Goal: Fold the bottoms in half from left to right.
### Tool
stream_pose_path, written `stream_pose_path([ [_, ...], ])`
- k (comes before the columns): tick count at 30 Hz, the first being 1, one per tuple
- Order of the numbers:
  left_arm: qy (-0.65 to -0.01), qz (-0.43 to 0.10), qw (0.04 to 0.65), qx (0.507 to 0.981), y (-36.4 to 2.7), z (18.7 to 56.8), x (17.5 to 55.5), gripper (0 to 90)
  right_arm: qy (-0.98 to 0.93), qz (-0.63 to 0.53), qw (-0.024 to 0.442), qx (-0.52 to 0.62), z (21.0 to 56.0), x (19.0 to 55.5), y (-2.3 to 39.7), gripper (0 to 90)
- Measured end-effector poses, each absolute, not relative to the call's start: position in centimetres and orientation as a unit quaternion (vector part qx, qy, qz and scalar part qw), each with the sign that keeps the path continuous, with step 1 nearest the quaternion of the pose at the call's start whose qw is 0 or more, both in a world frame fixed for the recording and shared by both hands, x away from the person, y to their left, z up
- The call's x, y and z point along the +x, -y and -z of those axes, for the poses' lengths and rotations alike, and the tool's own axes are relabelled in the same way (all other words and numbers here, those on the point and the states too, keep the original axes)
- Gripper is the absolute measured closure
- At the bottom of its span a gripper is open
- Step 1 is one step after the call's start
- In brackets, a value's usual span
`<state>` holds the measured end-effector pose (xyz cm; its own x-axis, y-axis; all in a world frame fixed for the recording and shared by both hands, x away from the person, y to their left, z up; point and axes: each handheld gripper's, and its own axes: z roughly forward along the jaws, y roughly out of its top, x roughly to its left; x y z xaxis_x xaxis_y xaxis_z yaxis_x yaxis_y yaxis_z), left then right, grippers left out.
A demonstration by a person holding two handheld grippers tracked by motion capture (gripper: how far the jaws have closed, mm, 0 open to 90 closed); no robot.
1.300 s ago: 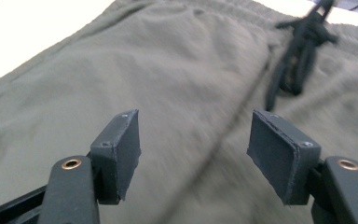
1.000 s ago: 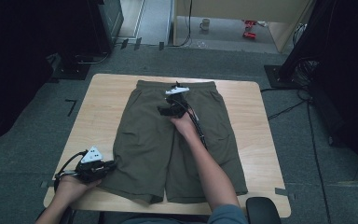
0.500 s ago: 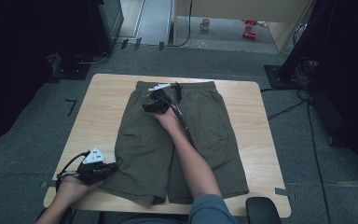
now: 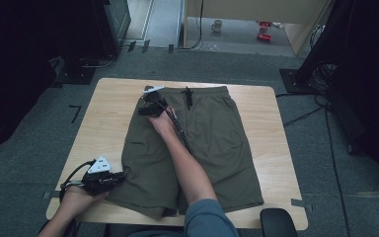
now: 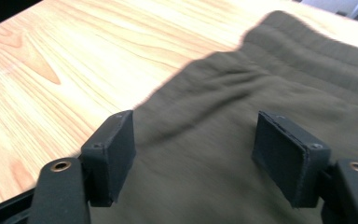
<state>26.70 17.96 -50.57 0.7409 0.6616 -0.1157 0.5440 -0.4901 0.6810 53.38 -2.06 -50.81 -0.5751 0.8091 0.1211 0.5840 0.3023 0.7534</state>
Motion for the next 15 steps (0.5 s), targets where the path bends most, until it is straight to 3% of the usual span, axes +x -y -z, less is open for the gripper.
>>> stream_pose_path([
  [4, -0.352, -0.079, 0.363, 0.859, -18.0, 50.6, 26.7, 82.9, -0.796, -0.389, 0.146, 0.439, 51.1, 53.6, 0.2, 21.0],
  [8, -0.351, -0.079, 0.364, 0.859, -18.0, 50.6, 26.7, 82.3, -0.805, -0.38, 0.151, 0.43, 51.7, 53.4, -1.1, 20.6],
  [15, -0.351, -0.081, 0.362, 0.86, -17.9, 50.6, 26.7, 82.9, -0.806, -0.371, 0.184, 0.423, 51.9, 52.9, -1.6, 29.1],
])
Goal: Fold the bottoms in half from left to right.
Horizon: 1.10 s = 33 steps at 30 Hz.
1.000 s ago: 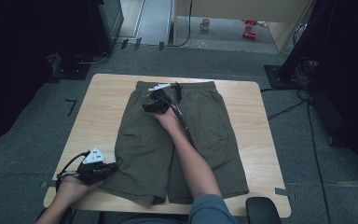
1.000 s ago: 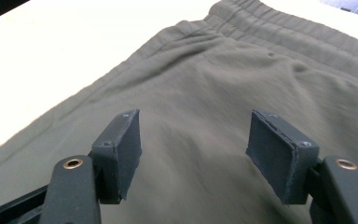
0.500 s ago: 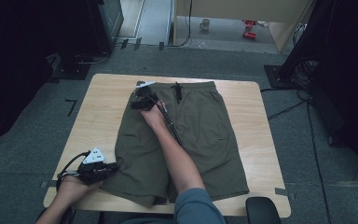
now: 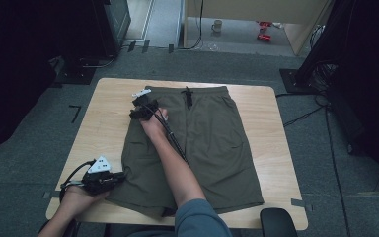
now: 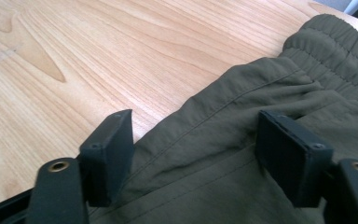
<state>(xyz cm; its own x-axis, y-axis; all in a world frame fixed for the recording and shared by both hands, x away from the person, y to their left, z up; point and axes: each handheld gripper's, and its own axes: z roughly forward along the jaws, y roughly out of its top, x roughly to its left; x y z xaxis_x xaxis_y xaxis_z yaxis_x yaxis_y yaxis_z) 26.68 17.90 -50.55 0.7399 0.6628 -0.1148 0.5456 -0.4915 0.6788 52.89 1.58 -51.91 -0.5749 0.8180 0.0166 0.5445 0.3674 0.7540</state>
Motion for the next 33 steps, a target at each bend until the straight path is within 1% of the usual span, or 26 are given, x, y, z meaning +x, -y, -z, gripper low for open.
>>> stream_pose_path([
  [1, -0.351, -0.082, 0.362, 0.86, -17.8, 50.6, 26.7, 83.3, -0.806, -0.372, 0.184, 0.421, 51.9, 52.9, -1.6, 29.6],
  [3, -0.346, -0.085, 0.361, 0.862, -17.6, 50.6, 26.6, 83.7, -0.804, -0.373, 0.186, 0.423, 51.9, 52.8, -1.6, 34.5],
  [7, -0.348, -0.084, 0.361, 0.861, -17.5, 50.6, 26.7, 85.0, -0.796, -0.376, 0.196, 0.432, 51.9, 52.5, -1.4, 51.5],
  [12, -0.359, -0.074, 0.358, 0.859, -17.3, 50.5, 26.8, 88.4, -0.792, -0.379, 0.198, 0.436, 51.8, 52.3, -1.4, 67.8],
  [15, -0.355, -0.077, 0.35, 0.863, -17.2, 50.4, 26.9, 89.4, -0.788, -0.376, 0.206, 0.441, 51.8, 52.1, -1.4, 81.1],
  [16, -0.357, -0.077, 0.346, 0.864, -17.2, 50.3, 27.0, 89.6, -0.787, -0.375, 0.206, 0.444, 51.8, 52.1, -1.4, 84.0],
  [18, -0.363, -0.074, 0.339, 0.865, -17.2, 50.1, 27.3, 89.8, -0.786, -0.376, 0.202, 0.448, 51.8, 52.2, -1.2, 86.1],
  [20, -0.371, -0.064, 0.343, 0.861, -17.4, 49.8, 27.5, 90.0, -0.784, -0.377, 0.17, 0.462, 51.5, 52.7, -0.9, 86.4],
  [21, -0.373, -0.061, 0.35, 0.857, -17.4, 49.5, 27.5, 90.0, -0.783, -0.38, 0.135, 0.474, 51.2, 53.1, -0.6, 87.3],
  [22, -0.37, -0.063, 0.36, 0.854, -17.4, 49.1, 27.4, 90.0, -0.784, -0.379, 0.111, 0.479, 50.9, 53.5, -0.2, 87.8],
  [23, -0.366, -0.068, 0.373, 0.85, -17.3, 48.5, 27.3, 90.0, -0.785, -0.379, 0.094, 0.482, 50.6, 53.8, 0.1, 88.1],
  [24, -0.364, -0.071, 0.381, 0.847, -17.2, 48.1, 27.3, 90.0, -0.785, -0.381, 0.087, 0.48, 50.0, 54.0, 0.5, 88.4],
  [28, -0.351, -0.081, 0.415, 0.836, -16.2, 45.9, 27.0, 90.0, -0.787, -0.387, 0.097, 0.471, 48.0, 54.2, 1.9, 88.6],
  [33, -0.335, -0.061, 0.45, 0.826, -14.3, 43.0, 27.1, 90.0, -0.791, -0.391, 0.106, 0.458, 45.3, 53.8, 4.4, 88.5],
])
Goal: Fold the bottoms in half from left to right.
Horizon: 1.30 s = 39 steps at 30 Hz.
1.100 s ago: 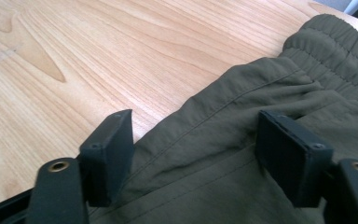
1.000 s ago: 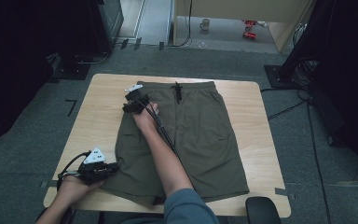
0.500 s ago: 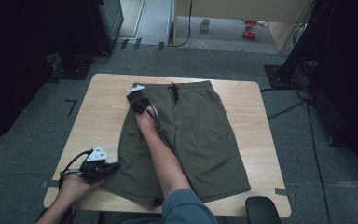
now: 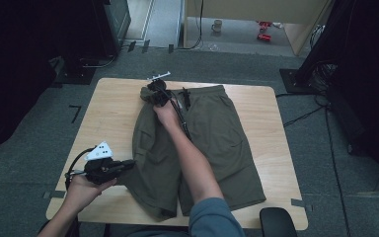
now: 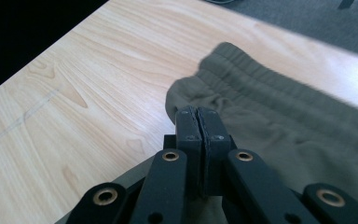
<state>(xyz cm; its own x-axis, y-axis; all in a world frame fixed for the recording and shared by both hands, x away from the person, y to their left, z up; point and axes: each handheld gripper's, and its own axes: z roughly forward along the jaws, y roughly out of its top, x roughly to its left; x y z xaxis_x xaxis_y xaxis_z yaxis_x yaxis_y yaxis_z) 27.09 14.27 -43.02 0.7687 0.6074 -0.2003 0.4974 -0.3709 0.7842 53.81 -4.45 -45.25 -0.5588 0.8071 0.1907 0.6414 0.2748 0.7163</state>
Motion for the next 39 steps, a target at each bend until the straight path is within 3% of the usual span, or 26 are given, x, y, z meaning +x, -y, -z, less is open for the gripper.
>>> stream_pose_path([
  [10, -0.266, -0.049, 0.454, 0.849, -7.6, 39.9, 27.5, 90.0, -0.785, -0.396, 0.139, 0.455, 41.4, 52.6, 10.8, 88.6],
  [19, -0.211, -0.03, 0.449, 0.868, -0.6, 39.5, 28.3, 90.0, -0.751, -0.419, 0.146, 0.49, 40.7, 51.5, 19.2, 88.6],
  [28, -0.179, -0.033, 0.456, 0.871, 5.0, 39.9, 29.3, 90.0, -0.722, -0.405, 0.186, 0.53, 40.9, 50.2, 26.6, 88.6],
  [34, -0.162, -0.041, 0.446, 0.879, 9.2, 42.2, 30.1, 89.7, -0.736, -0.343, 0.219, 0.541, 41.7, 49.9, 30.2, 88.6],
  [39, -0.193, 0.004, 0.418, 0.888, 10.7, 46.5, 31.1, 89.5, -0.739, -0.306, 0.228, 0.556, 44.6, 49.9, 31.8, 88.4],
])
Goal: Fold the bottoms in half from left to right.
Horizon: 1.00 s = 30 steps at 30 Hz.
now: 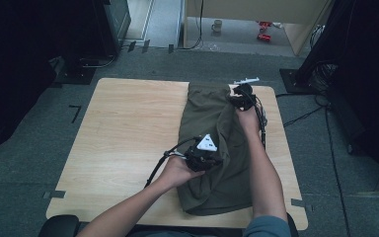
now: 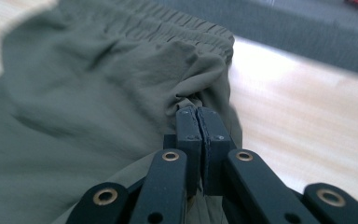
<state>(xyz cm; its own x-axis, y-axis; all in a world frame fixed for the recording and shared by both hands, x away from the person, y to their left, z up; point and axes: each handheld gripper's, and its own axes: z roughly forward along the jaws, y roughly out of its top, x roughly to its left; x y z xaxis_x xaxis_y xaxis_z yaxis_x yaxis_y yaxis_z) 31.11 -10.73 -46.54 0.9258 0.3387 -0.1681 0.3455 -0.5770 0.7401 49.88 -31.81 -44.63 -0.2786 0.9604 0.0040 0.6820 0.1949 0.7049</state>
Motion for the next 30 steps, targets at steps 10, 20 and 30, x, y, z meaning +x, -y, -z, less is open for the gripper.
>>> stream_pose_path([
  [10, -0.197, 0.015, 0.365, 0.91, 9.1, 50.6, 32.5, 89.5, -0.74, -0.288, 0.213, 0.57, 49.7, 49.6, 32.0, 88.2],
  [20, -0.208, 0.005, 0.347, 0.914, 3.2, 50.3, 35.4, 89.3, -0.745, -0.289, 0.201, 0.567, 50.4, 49.6, 30.3, 88.1],
  [30, -0.268, -0.045, 0.323, 0.906, -4.2, 49.8, 39.3, 89.1, -0.741, -0.322, 0.199, 0.555, 50.9, 49.5, 28.3, 87.9],
])
